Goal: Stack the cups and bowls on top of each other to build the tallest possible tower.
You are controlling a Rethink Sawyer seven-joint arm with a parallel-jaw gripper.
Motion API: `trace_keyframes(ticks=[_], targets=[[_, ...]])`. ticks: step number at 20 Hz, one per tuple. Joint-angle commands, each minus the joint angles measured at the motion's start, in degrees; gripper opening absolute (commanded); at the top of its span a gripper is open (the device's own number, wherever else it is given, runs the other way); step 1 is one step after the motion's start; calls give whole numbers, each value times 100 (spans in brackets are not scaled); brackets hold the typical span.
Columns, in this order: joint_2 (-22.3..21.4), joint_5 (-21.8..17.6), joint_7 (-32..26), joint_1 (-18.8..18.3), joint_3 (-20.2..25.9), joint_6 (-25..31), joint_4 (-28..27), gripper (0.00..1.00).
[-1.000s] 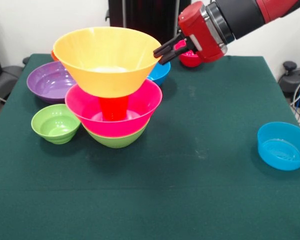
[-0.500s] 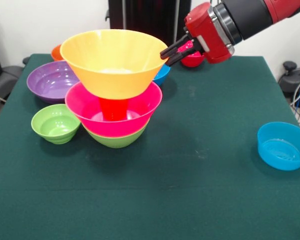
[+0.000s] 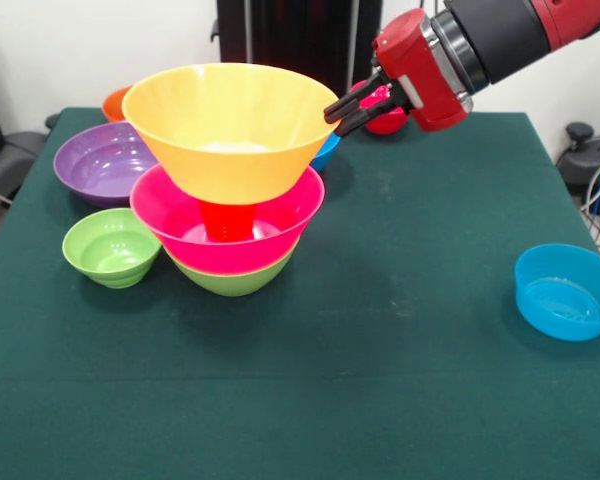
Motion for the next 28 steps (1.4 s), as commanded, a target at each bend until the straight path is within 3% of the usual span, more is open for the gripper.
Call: trace_keyframes(ticks=[1,28], targets=[[94,114,993,-37,367,53,-201,0],[-64,47,755,-13,288,209,-7,0]])
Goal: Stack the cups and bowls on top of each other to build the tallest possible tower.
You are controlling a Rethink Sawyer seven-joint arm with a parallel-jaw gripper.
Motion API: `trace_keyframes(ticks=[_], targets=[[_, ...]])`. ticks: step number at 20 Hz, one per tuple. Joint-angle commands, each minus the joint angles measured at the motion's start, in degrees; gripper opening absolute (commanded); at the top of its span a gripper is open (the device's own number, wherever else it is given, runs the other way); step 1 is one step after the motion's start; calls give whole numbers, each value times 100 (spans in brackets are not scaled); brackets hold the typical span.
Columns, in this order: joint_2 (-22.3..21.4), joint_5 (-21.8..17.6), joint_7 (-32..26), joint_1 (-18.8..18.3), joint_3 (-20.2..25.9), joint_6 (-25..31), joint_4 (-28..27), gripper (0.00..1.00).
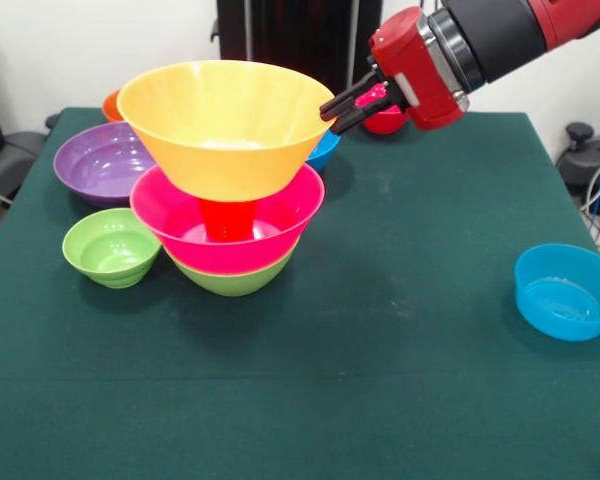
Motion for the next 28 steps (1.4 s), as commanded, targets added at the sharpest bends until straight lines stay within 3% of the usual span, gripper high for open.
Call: trace_keyframes(ticks=[1,28], targets=[[-86,47,756,-17,354,190,-5,0],[-120,9,745,-5,380,86,229,0]])
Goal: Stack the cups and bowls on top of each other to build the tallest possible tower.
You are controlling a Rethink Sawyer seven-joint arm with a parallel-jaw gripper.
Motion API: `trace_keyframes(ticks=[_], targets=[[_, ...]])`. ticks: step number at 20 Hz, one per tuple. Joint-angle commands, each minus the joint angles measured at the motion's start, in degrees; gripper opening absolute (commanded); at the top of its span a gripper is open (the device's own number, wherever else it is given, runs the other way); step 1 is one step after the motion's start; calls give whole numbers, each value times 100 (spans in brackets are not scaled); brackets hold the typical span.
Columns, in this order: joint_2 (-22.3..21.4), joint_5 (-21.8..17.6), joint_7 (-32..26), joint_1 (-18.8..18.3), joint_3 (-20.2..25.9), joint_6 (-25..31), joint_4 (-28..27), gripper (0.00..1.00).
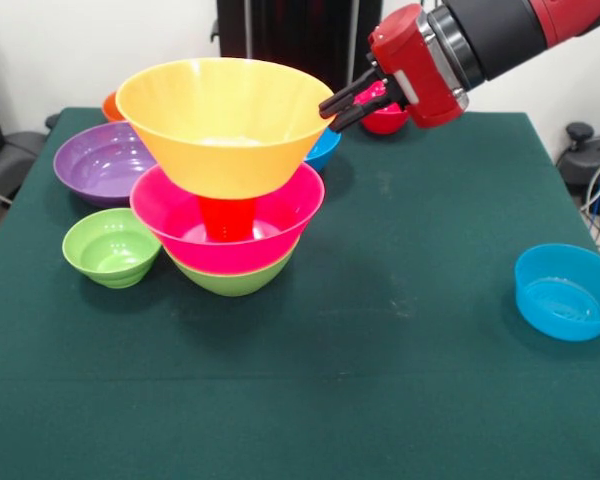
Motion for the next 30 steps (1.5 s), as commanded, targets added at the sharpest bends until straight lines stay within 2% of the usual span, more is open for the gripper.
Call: trace_keyframes(ticks=[1,15,30], targets=[[-113,-1,717,-13,399,87,232,0],[-134,-25,762,-34,421,-69,439,0],[-96,-39,785,-32,392,-64,359,0]])
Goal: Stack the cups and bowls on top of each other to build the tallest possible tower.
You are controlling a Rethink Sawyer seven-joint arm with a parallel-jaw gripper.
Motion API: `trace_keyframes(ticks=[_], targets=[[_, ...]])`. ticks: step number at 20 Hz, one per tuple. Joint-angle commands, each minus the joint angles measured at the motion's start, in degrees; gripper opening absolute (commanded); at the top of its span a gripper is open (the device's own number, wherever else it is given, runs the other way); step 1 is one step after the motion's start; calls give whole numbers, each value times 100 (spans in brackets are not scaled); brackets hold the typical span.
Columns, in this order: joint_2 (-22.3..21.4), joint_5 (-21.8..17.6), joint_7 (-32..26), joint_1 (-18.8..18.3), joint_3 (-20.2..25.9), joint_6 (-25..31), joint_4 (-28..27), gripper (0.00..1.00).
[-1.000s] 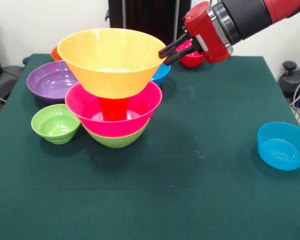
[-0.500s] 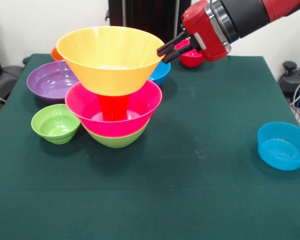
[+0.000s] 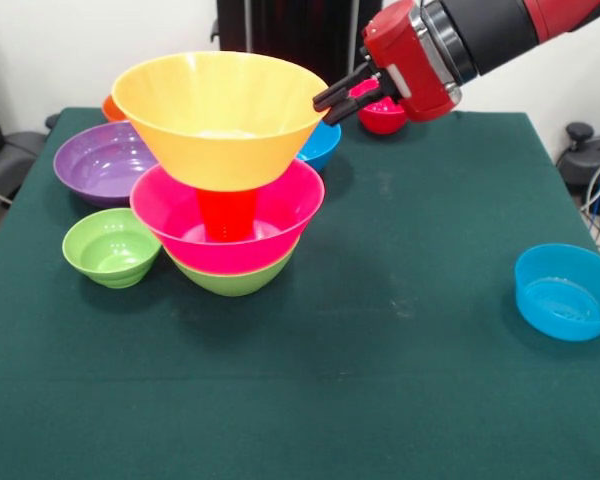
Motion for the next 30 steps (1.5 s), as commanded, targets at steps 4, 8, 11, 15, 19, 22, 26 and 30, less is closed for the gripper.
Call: trace_keyframes(ticks=[4,8,11,15,19,22,26,30], targets=[[-56,-56,770,-50,402,-135,275,0],[-78,-66,755,-42,386,-134,286,0],[-52,-61,761,-40,397,-142,267,0],[-43,-68,729,-30,394,-110,230,0],[-46,-70,683,-41,403,-86,201,0],[-68,-93,678,-21,361,-66,204,0],[-52,-86,677,-9,340,7,149,0],[-60,-92,664,-6,338,1,161,0]])
